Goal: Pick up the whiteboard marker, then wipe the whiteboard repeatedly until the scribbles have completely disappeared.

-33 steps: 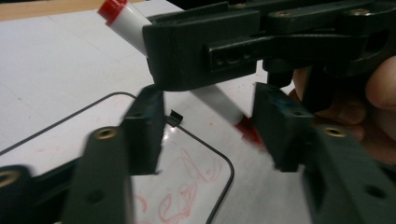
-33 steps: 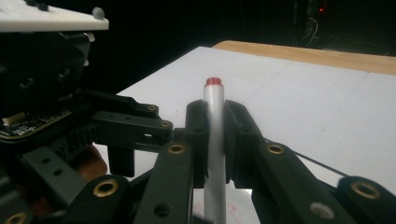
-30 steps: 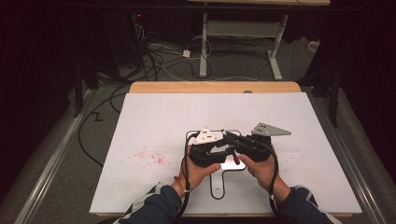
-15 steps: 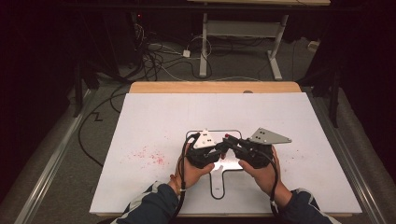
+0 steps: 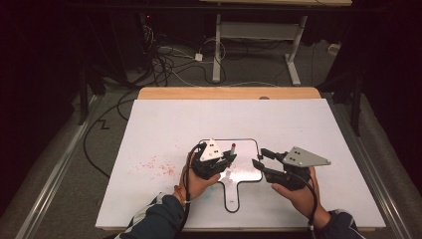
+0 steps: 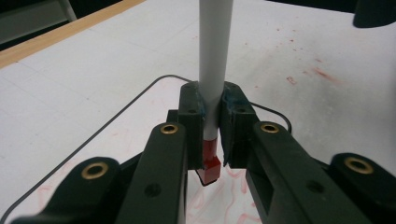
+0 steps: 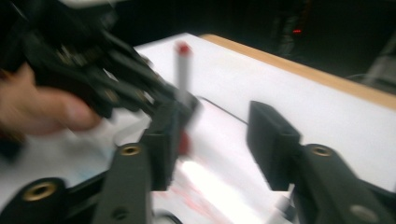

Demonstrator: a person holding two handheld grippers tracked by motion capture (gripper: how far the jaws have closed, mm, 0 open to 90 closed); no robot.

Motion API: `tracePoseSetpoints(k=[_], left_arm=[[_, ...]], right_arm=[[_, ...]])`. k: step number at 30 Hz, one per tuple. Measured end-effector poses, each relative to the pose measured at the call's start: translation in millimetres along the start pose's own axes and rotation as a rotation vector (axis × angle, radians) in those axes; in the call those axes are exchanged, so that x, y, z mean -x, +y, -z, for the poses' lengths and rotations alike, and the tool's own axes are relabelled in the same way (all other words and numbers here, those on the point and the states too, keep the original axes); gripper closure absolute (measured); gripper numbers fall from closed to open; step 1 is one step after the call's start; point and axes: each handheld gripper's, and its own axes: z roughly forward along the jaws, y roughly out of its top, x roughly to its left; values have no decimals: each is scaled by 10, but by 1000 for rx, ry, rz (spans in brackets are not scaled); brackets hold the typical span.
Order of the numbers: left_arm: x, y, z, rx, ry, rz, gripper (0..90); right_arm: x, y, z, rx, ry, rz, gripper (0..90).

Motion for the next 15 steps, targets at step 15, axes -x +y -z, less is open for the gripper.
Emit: tracePoseSetpoints(k=[15], left_arm=[[-246, -264, 84, -44, 107, 20, 787]], right_arm=[[178, -417, 252, -58, -113, 106, 323]])
